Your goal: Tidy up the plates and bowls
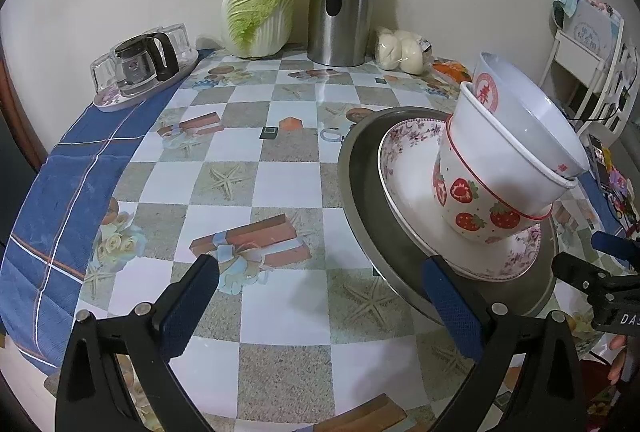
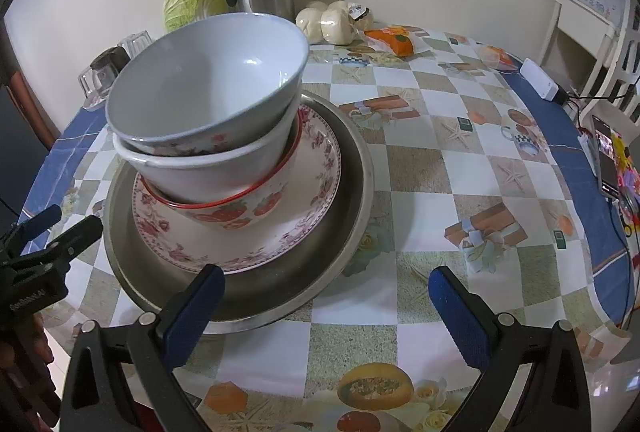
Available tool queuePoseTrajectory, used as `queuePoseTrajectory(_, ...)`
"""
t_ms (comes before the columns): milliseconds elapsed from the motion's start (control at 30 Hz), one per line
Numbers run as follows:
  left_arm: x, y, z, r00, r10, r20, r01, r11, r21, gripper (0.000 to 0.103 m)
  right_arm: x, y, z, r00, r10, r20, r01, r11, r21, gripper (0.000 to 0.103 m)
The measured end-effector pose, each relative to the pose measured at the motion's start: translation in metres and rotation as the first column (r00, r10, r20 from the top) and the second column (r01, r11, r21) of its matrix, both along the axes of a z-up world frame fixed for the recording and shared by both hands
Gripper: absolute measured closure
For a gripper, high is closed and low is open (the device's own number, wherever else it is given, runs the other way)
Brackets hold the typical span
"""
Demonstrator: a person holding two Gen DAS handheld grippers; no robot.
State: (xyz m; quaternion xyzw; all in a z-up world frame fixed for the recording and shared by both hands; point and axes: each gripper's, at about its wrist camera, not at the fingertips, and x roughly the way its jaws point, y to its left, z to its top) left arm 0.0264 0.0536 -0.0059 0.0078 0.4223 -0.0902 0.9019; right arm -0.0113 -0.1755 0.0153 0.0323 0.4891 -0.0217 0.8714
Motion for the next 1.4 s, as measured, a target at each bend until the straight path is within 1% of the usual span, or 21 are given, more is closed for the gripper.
queuePoseTrajectory(733, 0.0000, -0.0005, 0.0002, 1.000, -0.007, 0.006, 0.007, 1.000, -0.027, 0.002, 0.0021, 0.0008, -0.0034, 1.000, 0.011, -0.012, -0.011, 1.000, -0.005, 0.000)
queuePoseTrajectory(1100, -0.0018, 0.0014, 0.0041, 1.000, 0.012, 0.025, -0.011, 0.999, -0.037, 0.002, 0.0023, 0.0009, -0.0037, 1.000, 0.014, -0.014, -0.014, 1.000, -0.006, 0.000)
queuePoseTrajectory(1400, -0.0016, 0.0037, 0.0045, 0.999, 0.026, 0.024, -0.025, 0.999, -0.039, 0.002, 0.0026, 0.0013, -0.0034, 1.000, 0.015, -0.015, -0.015, 1.000, -0.007, 0.000)
